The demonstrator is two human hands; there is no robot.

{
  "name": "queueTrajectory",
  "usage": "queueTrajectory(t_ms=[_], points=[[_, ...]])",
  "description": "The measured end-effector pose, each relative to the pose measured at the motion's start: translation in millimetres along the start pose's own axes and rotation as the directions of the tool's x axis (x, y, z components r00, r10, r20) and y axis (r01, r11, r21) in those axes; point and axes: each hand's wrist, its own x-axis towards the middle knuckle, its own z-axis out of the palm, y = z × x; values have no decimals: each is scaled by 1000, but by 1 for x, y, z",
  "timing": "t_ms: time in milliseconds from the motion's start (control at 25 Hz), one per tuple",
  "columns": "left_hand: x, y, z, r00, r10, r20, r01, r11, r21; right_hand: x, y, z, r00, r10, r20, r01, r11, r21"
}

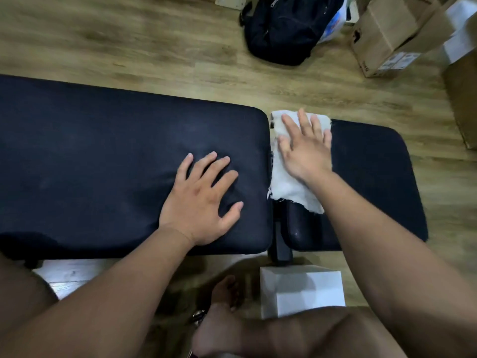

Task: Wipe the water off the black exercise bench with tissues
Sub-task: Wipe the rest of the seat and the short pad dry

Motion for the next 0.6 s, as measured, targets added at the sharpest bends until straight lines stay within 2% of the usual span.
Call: queueTrajectory(t_ms=[120,240,360,520,600], points=[[0,0,0,1000,-2,17,2,1000,-2,0,-5,1,1000,-23,7,23,1000,0],[1,-1,2,1000,-5,6,5,1000,4,-51,-2,16,995,-76,-71,72,996,-60],[2,-2,-1,999,-4,34,4,1000,4,-111,-2,25,998,-25,-66,20,997,-73],[1,2,-2,998,-13,56,11,999,36,-170,19,42,982,-162,-98,148,979,-139],[-2,2,0,999,-18,43,17,999,34,-171,22,38,974,-204,-104,188,972,-143]])
